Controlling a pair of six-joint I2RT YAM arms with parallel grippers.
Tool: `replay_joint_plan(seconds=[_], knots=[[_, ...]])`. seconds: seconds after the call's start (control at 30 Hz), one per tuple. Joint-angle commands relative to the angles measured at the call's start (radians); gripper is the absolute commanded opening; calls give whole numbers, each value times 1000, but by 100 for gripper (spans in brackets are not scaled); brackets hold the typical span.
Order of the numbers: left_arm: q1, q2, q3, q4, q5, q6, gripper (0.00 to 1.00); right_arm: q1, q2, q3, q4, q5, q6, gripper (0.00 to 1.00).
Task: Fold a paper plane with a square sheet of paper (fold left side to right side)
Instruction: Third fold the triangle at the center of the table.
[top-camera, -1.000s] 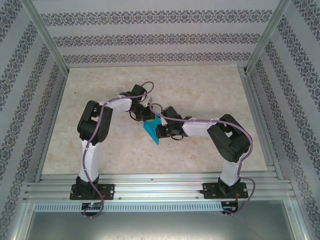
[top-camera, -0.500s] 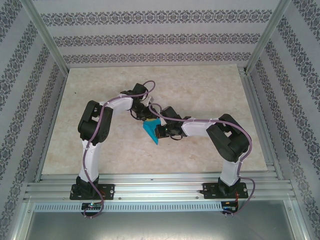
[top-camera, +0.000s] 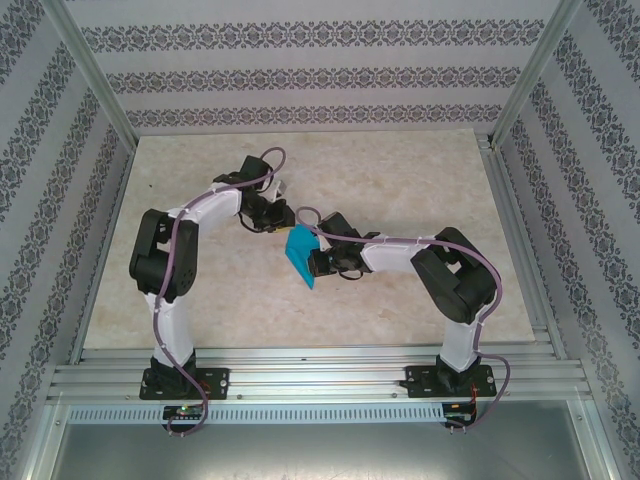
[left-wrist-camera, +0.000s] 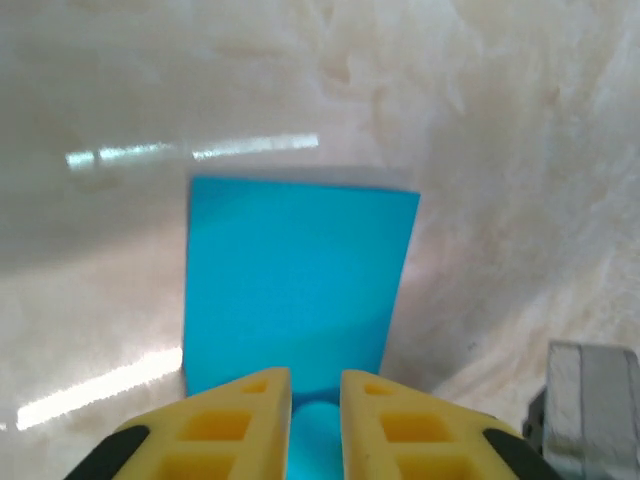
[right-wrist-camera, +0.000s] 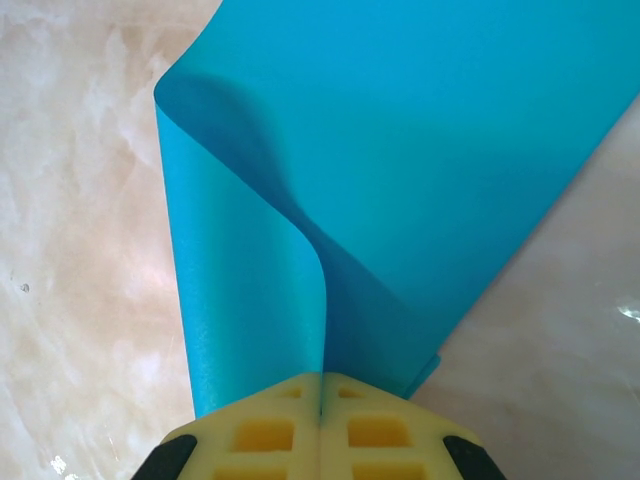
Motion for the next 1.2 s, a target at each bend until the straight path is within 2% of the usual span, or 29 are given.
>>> replay_joint_plan(seconds=[0.0,0.17,0.53,1.17], knots=[[-17,-62,-114,121,71,-62,14,20,49,-5,-76,26,-12,0],[-57,-91,-182,191,86,-115,11,22,49,-4,-82,30,-17,0],[-114,-21,-192,228,44,-153,10,29,60,10,-91,32,-19,0],[-117,-4,-249,182,-30,-109,10,30,68,25,-114,37,-31,0]])
